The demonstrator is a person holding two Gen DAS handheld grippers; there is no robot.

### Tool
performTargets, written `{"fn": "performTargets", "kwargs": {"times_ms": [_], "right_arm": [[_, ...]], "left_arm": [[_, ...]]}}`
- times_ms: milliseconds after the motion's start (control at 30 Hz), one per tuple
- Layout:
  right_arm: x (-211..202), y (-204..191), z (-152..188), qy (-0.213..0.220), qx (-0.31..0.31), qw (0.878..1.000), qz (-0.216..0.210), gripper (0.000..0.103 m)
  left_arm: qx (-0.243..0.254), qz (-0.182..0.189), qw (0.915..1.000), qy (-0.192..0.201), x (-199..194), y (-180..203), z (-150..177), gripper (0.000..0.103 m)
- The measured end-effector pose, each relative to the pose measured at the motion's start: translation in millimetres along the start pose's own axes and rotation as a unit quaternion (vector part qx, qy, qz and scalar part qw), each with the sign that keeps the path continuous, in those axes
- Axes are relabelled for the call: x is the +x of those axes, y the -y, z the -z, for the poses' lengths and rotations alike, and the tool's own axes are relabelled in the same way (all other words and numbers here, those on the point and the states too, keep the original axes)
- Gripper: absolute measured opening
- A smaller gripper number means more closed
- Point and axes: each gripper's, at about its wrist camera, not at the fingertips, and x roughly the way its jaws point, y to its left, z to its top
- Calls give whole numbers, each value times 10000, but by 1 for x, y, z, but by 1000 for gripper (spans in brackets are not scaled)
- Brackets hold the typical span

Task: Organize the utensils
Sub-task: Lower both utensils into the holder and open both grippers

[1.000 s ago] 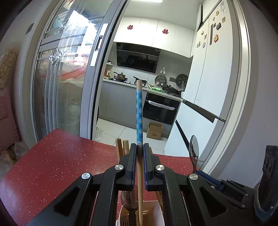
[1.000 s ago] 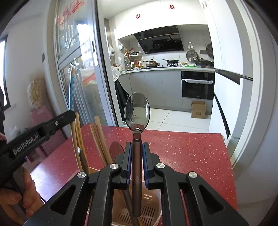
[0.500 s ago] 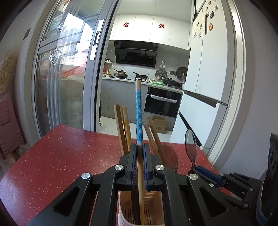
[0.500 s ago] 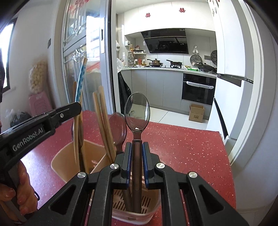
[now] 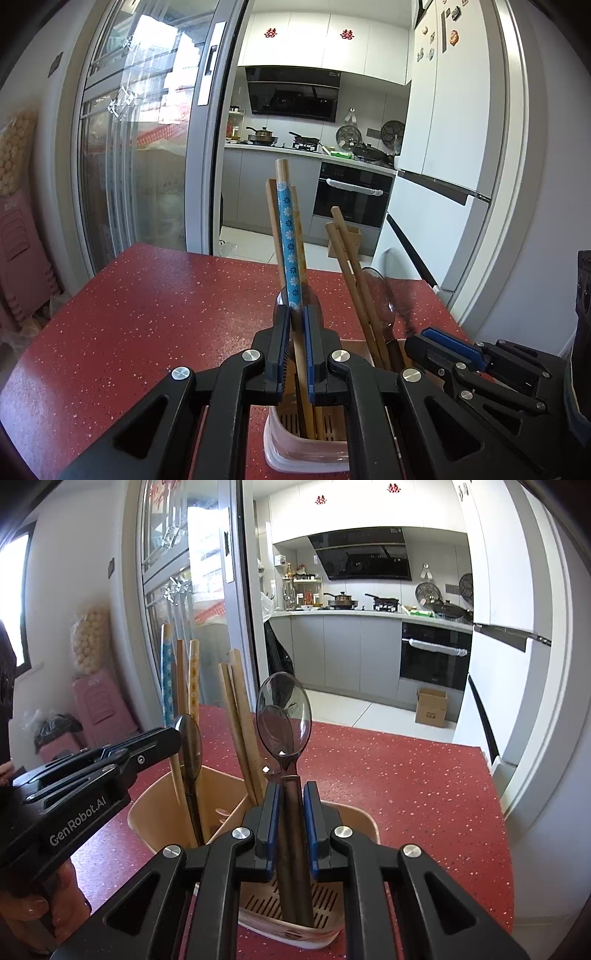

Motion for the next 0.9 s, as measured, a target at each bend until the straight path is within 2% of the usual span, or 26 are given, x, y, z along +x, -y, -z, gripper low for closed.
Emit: {"fn": "performTargets", "kwargs": {"times_ms": [100,133,700,900], "right_arm": [[1,2,0,-80,77,9999,-40,32],[0,3,0,-79,120,9999,-46,33],[-52,24,1,128,933,9953,-227,39],[-65,28,9,133,1103,9936,-220,40]], "left_arm": [[-30,-3,10000,-83,1,-2,0,37],[-37,-10,9999,-102,1,-3,1,37],[256,-129,9993,-251,-3,6,2,37],[304,-108,9994,-152,-7,7,2,37]]}}
